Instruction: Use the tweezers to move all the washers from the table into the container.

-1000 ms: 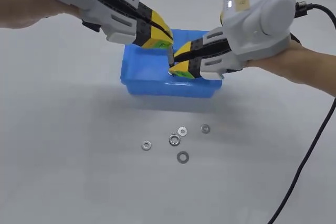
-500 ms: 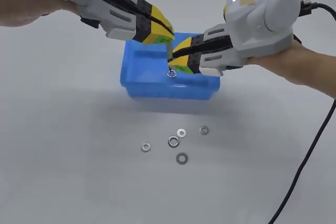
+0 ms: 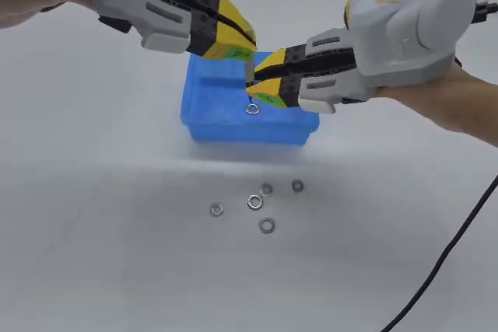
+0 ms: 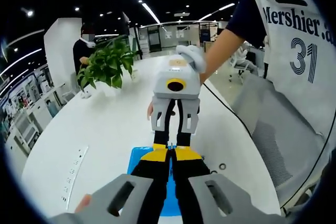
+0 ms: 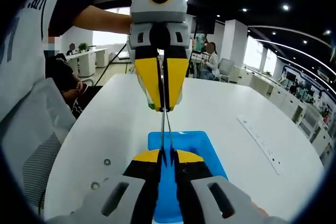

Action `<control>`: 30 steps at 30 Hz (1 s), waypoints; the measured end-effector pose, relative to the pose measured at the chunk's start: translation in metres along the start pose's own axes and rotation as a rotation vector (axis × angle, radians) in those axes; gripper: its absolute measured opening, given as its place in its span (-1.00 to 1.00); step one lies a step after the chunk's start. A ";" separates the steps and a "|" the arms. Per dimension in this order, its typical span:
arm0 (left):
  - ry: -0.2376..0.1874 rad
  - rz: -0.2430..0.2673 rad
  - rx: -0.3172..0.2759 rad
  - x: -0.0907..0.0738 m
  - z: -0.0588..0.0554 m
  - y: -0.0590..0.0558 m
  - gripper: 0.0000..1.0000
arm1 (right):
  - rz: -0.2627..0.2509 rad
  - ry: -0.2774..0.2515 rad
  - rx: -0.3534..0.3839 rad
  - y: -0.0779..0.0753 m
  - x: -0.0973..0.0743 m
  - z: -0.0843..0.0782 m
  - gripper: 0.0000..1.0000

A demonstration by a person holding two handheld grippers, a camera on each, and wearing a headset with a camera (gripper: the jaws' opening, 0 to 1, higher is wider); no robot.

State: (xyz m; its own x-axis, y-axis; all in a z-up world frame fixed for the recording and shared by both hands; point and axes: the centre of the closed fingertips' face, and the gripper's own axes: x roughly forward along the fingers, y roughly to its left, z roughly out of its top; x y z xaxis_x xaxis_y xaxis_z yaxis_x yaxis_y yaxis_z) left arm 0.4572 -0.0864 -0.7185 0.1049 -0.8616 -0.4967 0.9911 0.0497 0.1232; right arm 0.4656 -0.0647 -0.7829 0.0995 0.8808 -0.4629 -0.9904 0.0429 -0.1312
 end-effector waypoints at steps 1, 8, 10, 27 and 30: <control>-0.002 -0.003 0.005 -0.001 0.003 -0.004 -0.89 | -0.001 -0.001 -0.006 0.004 -0.002 0.002 -0.78; -0.024 -0.015 0.000 -0.003 0.013 -0.035 -0.89 | -0.004 -0.012 -0.012 0.032 -0.014 0.008 -0.78; -0.026 -0.019 -0.007 -0.001 0.011 -0.046 -0.89 | 0.007 0.000 -0.014 0.046 -0.015 0.004 -0.78; 0.007 -0.030 -0.077 -0.005 -0.023 -0.100 -0.89 | 0.061 0.018 0.027 0.108 0.014 -0.012 -0.78; 0.011 -0.021 -0.089 -0.006 -0.030 -0.104 -0.89 | 0.071 0.023 0.025 0.112 0.020 -0.015 -0.78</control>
State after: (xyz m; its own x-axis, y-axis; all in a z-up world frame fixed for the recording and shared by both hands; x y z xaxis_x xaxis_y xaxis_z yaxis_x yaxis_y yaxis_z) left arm 0.3563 -0.0711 -0.7537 0.0840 -0.8575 -0.5075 0.9964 0.0767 0.0355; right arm 0.3584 -0.0492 -0.8200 0.0308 0.8709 -0.4904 -0.9971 -0.0074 -0.0757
